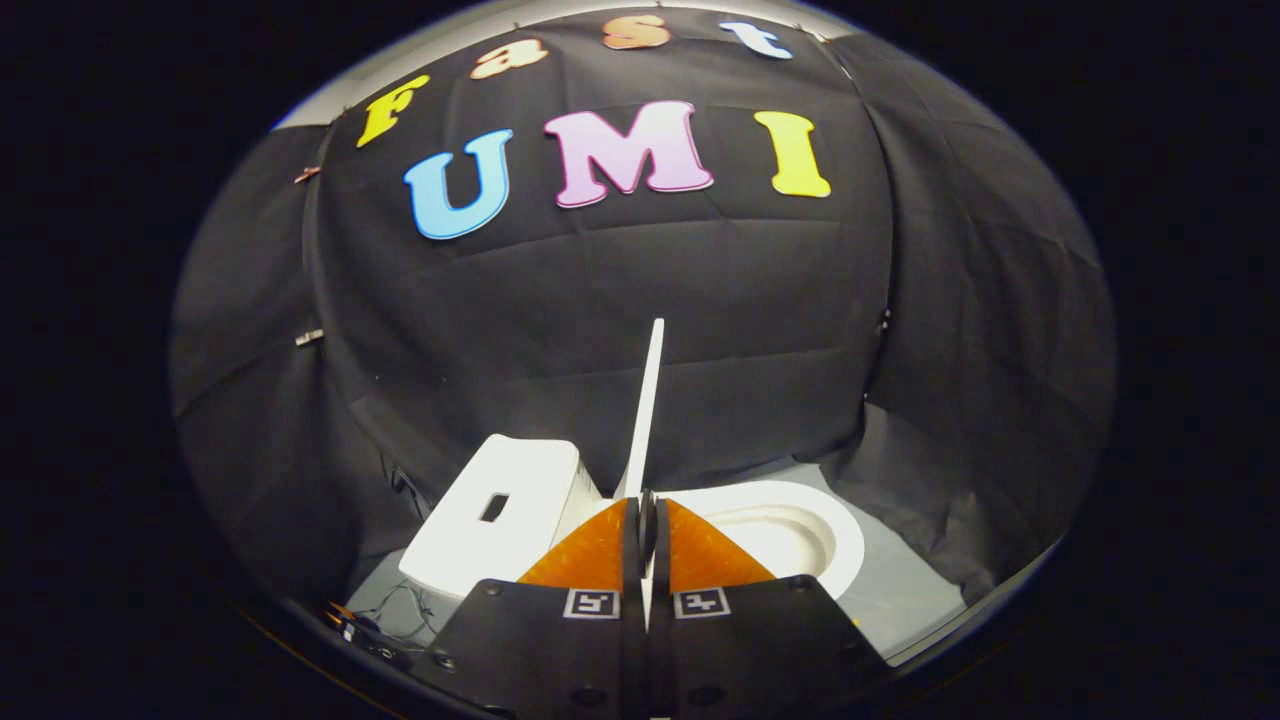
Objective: Open the toilet lid.
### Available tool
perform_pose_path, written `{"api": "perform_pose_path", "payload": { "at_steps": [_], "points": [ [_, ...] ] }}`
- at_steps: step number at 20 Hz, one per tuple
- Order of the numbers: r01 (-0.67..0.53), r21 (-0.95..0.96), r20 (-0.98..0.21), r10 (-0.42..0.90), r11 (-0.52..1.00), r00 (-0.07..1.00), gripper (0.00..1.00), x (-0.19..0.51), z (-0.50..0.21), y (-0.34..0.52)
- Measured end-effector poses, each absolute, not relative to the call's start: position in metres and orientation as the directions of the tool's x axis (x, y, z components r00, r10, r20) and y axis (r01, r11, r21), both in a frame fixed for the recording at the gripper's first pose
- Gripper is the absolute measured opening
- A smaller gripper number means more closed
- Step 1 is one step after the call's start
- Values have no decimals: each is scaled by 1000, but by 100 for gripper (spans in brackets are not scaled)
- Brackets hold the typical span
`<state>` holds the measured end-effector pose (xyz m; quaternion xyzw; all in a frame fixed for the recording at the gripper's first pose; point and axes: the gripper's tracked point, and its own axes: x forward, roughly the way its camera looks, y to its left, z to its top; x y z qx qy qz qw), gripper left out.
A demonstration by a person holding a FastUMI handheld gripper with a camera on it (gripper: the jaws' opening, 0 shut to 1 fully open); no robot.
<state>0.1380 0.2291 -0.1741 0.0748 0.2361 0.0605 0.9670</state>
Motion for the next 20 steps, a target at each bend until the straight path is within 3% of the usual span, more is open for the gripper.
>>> {"api": "perform_pose_path", "payload": {
  "at_steps": [7, 20],
  "points": [
    [-173, 91, -416, 196, 981, 888, 5, 127, -161, 319],
    [-237, -36, -379, 206, 971, 902, 5, 117, -168, 424]
  ]
}}
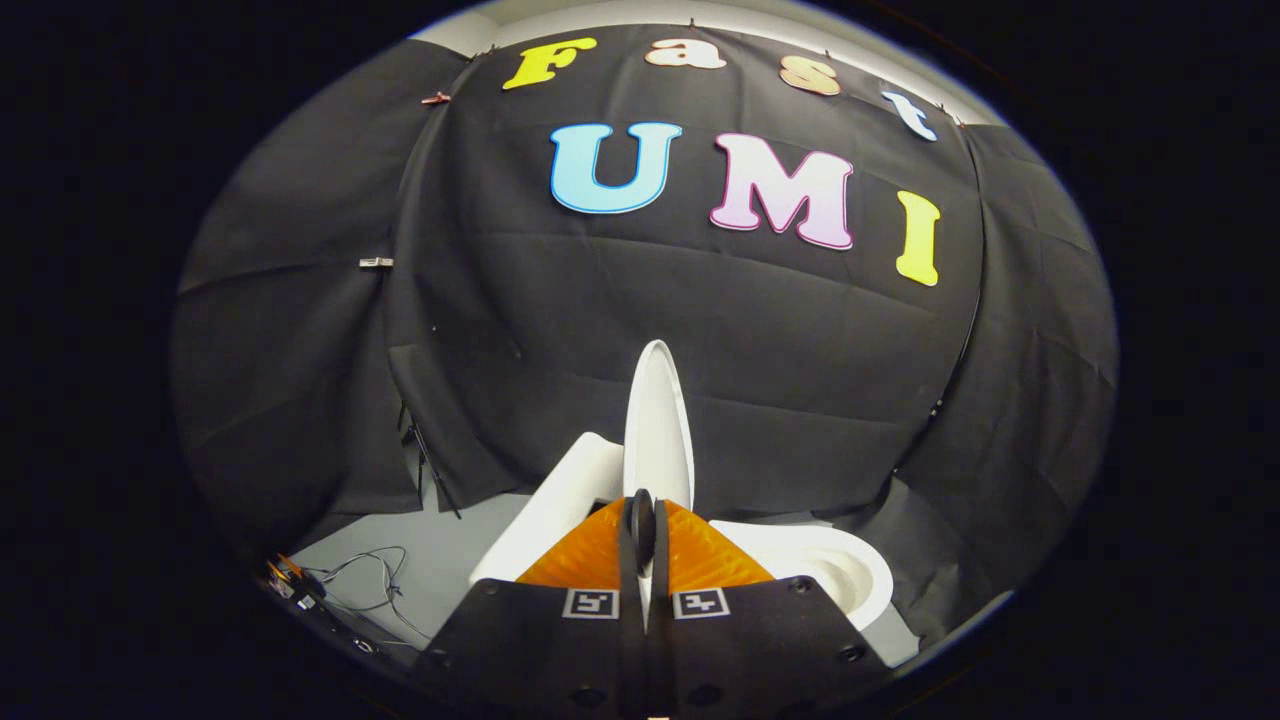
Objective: Open the toilet lid.
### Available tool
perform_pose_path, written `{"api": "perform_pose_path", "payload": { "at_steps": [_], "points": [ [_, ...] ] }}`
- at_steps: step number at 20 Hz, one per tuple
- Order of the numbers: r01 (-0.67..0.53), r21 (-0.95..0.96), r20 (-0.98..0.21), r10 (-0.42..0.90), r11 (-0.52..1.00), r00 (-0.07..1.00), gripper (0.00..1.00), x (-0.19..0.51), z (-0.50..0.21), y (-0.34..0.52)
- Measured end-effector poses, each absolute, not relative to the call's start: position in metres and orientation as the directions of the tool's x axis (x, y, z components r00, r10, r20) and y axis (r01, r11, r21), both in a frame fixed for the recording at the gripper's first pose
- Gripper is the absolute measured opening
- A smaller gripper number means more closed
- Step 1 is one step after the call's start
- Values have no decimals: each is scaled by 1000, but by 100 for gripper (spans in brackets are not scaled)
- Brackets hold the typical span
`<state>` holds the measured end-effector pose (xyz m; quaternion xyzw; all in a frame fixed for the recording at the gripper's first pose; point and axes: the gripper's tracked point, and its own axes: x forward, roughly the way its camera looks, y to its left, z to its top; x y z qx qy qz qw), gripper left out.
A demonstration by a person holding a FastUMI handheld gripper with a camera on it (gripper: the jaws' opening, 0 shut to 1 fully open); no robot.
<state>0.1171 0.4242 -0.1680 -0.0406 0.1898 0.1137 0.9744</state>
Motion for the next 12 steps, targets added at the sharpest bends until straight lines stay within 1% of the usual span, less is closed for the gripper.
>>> {"api": "perform_pose_path", "payload": {
  "at_steps": [5, 7, 8, 9, 12],
  "points": [
    [-203, -132, -372, 142, 970, 917, 6, 118, -165, 414],
    [-228, -110, -375, 172, 967, 911, 8, 115, -165, 415],
    [-238, -92, -366, 190, 967, 911, 14, 110, -164, 414],
    [-246, -92, -360, 198, 965, 912, 18, 107, -162, 414],
    [-263, -118, -334, 211, 958, 919, 67, 99, -154, 412]
  ]
}}
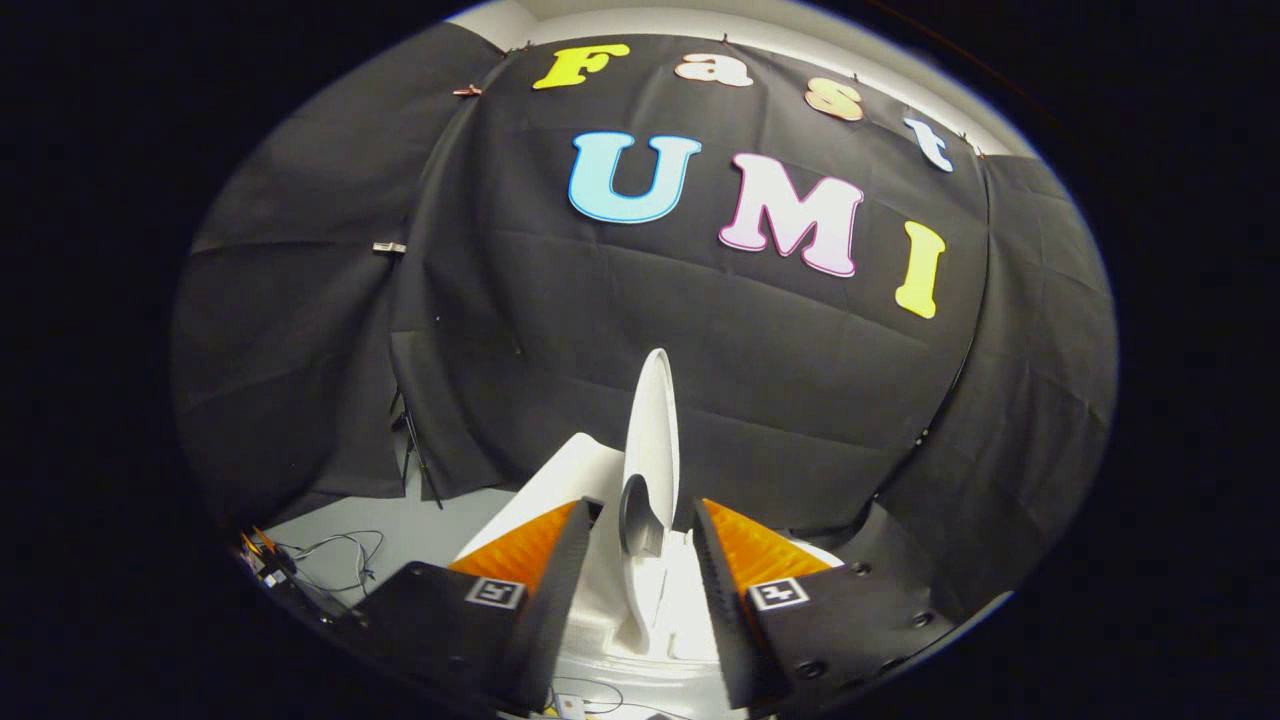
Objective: Open the toilet lid.
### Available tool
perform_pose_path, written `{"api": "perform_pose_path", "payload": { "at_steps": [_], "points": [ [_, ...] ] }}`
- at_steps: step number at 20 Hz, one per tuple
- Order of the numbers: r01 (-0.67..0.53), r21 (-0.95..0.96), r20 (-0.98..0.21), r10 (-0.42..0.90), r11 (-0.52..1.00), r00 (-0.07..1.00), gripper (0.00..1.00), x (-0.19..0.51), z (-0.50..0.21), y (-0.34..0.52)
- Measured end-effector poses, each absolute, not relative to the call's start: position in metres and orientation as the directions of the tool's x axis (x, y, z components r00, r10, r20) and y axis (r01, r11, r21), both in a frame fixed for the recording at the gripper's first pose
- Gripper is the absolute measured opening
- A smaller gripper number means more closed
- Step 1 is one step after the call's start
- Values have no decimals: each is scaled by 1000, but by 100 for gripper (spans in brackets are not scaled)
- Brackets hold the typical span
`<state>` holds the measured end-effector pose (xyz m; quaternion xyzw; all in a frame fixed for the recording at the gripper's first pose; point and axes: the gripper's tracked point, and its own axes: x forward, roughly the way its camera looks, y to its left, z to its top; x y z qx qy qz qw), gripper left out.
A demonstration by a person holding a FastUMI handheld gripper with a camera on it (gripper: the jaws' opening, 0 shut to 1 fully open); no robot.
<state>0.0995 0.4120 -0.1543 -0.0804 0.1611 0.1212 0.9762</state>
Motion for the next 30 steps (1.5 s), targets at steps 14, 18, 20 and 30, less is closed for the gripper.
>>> {"api": "perform_pose_path", "payload": {
  "at_steps": [14, 18, 20, 30],
  "points": [
    [-303, 20, -272, 297, 953, 915, 99, 60, -102, 393],
    [-297, 35, -230, 297, 954, 927, 99, 44, -72, 354],
    [-293, 53, -215, 298, 955, 930, 99, 39, -59, 335],
    [-228, 89, -149, 240, 970, 959, 99, 27, -10, 211]
  ]
}}
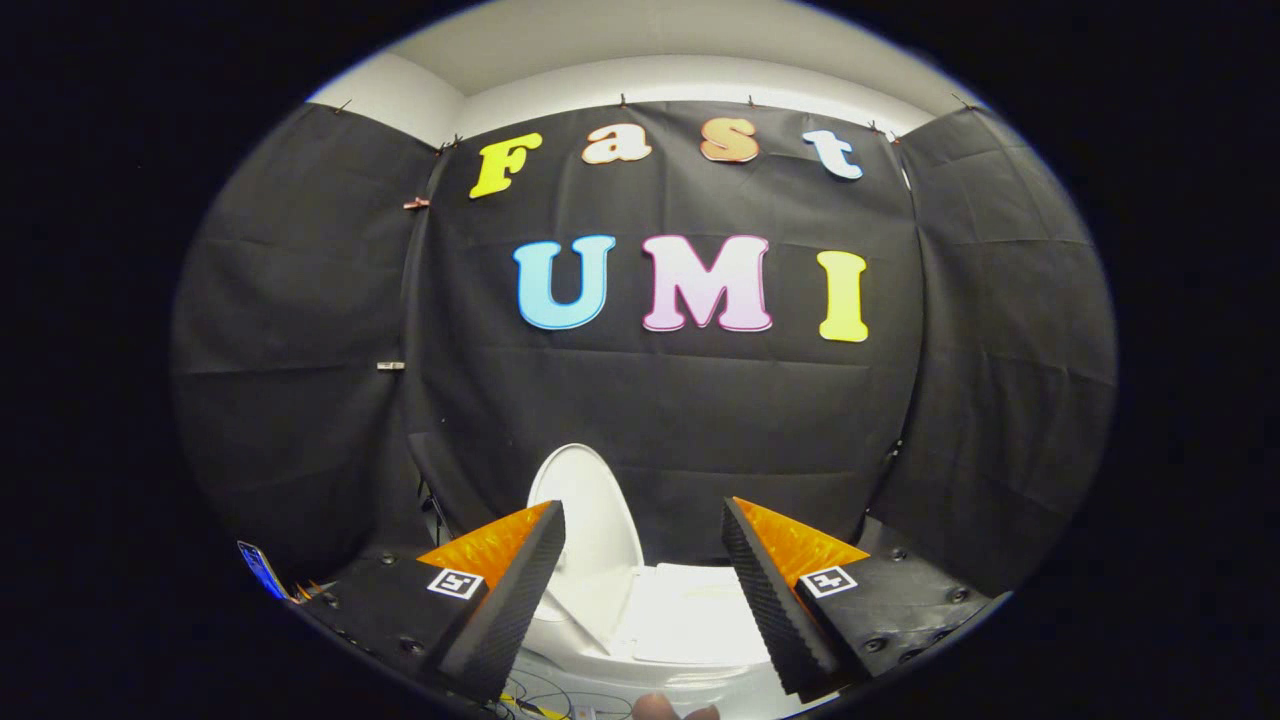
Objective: Open the toilet lid.
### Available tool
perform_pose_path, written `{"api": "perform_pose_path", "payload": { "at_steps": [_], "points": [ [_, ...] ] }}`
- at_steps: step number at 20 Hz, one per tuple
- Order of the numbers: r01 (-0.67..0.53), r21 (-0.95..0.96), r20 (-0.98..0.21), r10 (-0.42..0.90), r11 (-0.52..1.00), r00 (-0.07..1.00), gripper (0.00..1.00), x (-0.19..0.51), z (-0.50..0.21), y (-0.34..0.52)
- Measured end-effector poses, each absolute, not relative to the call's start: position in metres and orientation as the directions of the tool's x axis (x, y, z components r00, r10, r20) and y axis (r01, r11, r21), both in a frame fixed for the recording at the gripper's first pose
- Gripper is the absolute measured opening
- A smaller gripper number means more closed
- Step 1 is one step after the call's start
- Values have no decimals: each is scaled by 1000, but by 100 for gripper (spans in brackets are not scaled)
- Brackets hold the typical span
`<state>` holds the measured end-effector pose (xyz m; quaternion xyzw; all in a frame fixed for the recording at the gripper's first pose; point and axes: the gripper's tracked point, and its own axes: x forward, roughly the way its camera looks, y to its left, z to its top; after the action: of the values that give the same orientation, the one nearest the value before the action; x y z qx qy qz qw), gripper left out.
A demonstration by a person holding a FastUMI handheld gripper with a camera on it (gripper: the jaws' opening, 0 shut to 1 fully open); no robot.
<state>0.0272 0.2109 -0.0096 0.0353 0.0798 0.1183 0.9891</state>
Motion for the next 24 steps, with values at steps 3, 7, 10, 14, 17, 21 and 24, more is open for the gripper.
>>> {"api": "perform_pose_path", "payload": {
  "at_steps": [3, 7, 10, 14, 17, 21, 24],
  "points": [
    [-183, 104, -121, 196, 977, 973, 99, 23, -1, 171],
    [-142, 131, -106, 156, 981, 982, 99, 9, -1, 116],
    [-87, 84, -90, 94, 993, 991, 100, 4, -2, 77],
    [-62, 76, -93, 69, 995, 993, 99, -2, -2, 54],
    [-52, 75, -86, 58, 996, 995, 99, -4, 3, 43],
    [-62, 85, -75, 69, 994, 995, 99, -7, 6, 43],
    [-50, 92, -71, 57, 994, 996, 99, -5, 7, 37]
  ]
}}
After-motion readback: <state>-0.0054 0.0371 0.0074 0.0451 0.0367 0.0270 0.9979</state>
